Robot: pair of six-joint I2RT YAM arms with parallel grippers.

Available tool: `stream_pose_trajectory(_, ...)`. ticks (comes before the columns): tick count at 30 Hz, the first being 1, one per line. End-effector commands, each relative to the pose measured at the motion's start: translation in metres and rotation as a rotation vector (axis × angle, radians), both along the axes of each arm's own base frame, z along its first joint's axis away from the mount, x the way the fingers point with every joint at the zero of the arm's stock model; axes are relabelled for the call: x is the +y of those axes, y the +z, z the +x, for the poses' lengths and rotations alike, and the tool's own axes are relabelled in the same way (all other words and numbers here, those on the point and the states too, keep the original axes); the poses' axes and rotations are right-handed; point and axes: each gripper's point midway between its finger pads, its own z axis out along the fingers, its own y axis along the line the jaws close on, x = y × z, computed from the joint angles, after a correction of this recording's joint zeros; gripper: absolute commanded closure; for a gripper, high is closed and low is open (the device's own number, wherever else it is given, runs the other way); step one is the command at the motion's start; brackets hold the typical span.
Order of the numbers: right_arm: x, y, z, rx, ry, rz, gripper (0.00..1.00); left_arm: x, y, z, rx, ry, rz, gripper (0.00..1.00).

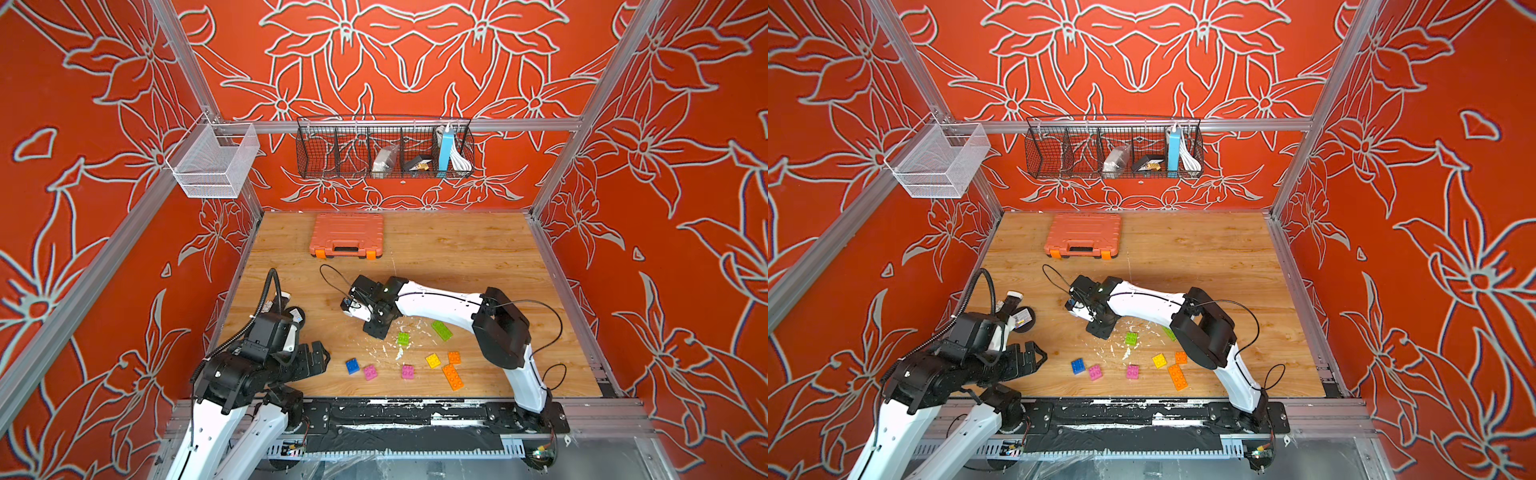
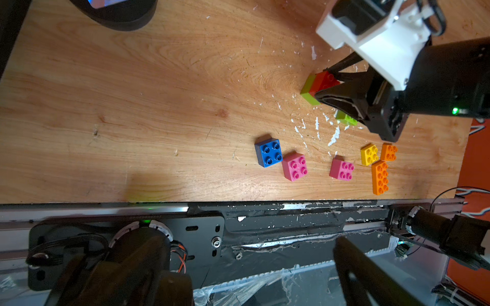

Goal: Assemble the letter r with lego
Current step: Assemble the lego brick with the lego brick.

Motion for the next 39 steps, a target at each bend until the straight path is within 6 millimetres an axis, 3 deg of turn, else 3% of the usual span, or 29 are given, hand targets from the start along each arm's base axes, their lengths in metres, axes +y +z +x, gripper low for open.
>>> stream_pose_trajectory(1, -0.107, -0.070, -0.036, 0.169, -0.027, -0.443, 1.00, 0.000, -0.002, 0.000, 0.015, -0.004, 0.009, 0.01)
stream_pose_trajectory(5, -0.111, -0.067, -0.044, 0.195, -0.043, -0.433, 1.00, -0.003, -0.003, 0.001, 0.028, 0.010, -0.016, 0.01)
stream_pose_trajectory(10, -0.102, -0.065, -0.056, 0.257, -0.076, -0.366, 1.00, -0.007, -0.007, 0.003, 0.032, 0.027, -0.043, 0.01)
stream_pose_trajectory(14, -0.099, -0.060, -0.053, 0.244, -0.098, -0.355, 0.86, -0.007, -0.008, 0.005, 0.036, 0.025, -0.041, 0.01)
stream_pose_trajectory(22, -0.076, -0.020, -0.036, 0.179, -0.125, -0.267, 0.65, -0.008, -0.007, 0.006, 0.029, 0.023, -0.043, 0.01)
stream_pose_trajectory(33, -0.065, 0.024, -0.023, 0.129, -0.168, -0.179, 0.48, -0.009, -0.006, 0.006, 0.014, 0.017, -0.050, 0.00)
stream_pose_trajectory(39, -0.069, 0.041, -0.016, 0.090, -0.209, -0.144, 0.47, -0.009, -0.005, 0.006, 0.012, 0.016, -0.050, 0.01)
